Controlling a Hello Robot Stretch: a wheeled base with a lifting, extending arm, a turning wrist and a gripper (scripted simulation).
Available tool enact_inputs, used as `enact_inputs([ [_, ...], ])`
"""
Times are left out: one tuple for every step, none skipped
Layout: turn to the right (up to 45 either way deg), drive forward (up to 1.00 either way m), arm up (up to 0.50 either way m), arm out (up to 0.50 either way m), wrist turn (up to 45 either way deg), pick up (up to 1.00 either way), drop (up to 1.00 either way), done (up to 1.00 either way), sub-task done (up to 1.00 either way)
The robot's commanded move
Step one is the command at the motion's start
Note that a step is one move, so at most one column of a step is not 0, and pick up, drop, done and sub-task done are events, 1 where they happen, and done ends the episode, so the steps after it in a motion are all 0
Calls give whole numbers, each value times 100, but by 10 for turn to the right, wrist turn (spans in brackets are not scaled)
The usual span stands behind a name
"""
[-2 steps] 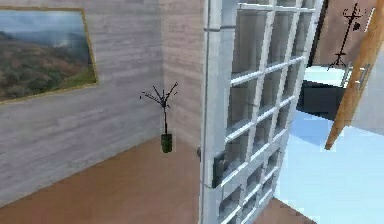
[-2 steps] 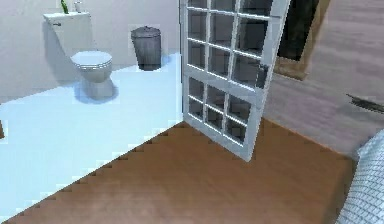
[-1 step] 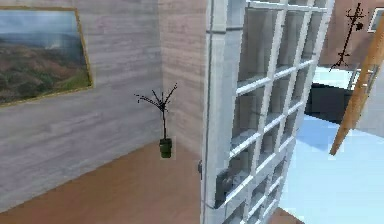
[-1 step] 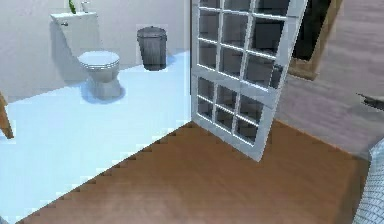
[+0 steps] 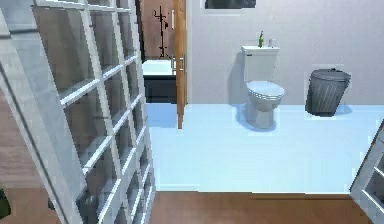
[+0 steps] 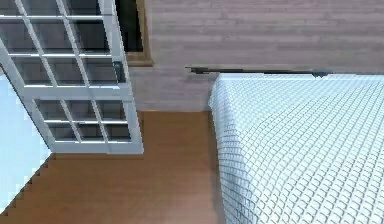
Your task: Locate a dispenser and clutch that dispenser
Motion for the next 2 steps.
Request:
enact_inputs([
  [270,0,0,0,0,0,0,0,0],
  [0,100,0,0,0,0,0,0,0],
])
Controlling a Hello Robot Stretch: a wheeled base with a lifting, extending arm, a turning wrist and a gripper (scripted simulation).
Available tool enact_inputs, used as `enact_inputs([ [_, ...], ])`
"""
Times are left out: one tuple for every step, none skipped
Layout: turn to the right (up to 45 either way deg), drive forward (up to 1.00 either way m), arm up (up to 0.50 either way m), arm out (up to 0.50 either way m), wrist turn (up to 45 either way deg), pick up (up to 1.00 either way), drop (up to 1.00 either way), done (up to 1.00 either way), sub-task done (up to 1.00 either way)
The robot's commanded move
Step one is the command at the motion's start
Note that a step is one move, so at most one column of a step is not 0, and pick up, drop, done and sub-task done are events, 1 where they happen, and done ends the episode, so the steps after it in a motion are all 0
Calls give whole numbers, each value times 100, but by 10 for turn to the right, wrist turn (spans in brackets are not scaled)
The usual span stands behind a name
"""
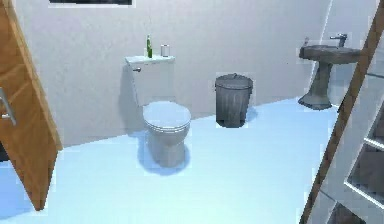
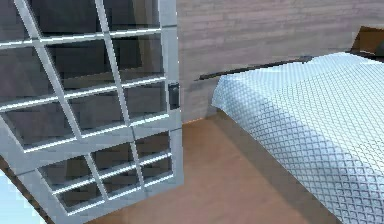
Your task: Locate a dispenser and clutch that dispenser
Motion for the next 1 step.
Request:
enact_inputs([
  [30,0,0,0,0,0,0,0,0],
])
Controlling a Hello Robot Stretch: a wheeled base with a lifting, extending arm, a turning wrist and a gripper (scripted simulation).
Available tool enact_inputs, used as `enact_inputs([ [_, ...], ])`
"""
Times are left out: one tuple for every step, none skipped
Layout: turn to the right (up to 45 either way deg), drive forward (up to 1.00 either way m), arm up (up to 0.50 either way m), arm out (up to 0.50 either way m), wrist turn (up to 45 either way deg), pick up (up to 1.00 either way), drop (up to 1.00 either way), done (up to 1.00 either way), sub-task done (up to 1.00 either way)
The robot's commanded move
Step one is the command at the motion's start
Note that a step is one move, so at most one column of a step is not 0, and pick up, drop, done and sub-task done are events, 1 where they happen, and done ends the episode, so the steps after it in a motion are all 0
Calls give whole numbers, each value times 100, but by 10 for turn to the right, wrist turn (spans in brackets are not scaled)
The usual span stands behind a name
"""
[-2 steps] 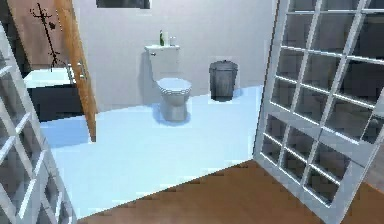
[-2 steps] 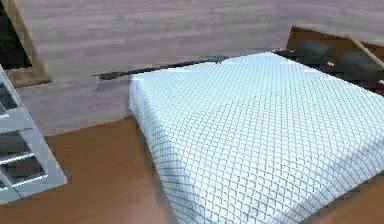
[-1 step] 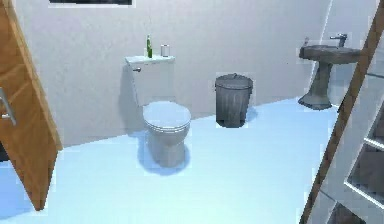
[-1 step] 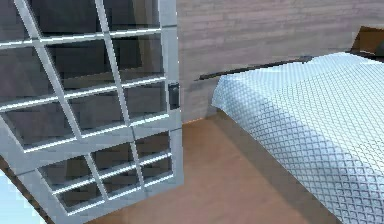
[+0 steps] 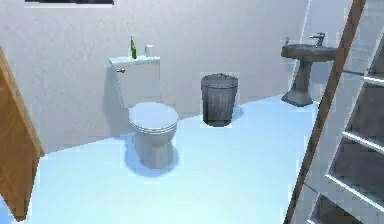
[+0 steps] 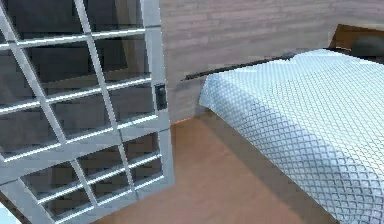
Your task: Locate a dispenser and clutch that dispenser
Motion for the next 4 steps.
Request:
enact_inputs([
  [0,75,0,0,0,0,0,0,0],
  [270,0,0,0,0,0,0,0,0],
  [0,55,0,0,0,0,0,0,0],
  [180,0,0,0,0,0,0,0,0],
])
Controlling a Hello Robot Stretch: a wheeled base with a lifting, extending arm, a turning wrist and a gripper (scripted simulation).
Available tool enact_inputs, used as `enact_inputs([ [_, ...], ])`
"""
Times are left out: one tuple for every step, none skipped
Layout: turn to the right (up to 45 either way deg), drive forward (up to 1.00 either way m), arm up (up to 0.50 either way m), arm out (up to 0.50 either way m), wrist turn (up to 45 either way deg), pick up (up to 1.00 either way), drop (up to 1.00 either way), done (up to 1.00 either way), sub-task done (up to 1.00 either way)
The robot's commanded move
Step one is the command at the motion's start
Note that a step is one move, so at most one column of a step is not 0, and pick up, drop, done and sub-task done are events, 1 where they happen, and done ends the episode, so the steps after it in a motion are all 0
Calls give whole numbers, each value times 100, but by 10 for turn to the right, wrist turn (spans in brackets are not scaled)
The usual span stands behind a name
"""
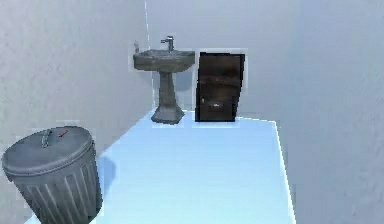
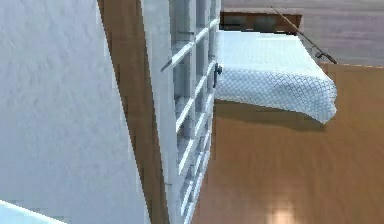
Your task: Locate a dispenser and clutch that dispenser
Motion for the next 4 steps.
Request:
enact_inputs([
  [0,100,0,0,0,0,0,0,0],
  [30,0,0,0,0,0,0,0,0],
  [0,100,0,0,0,0,0,0,0],
  [-450,0,0,0,0,0,0,0,0],
])
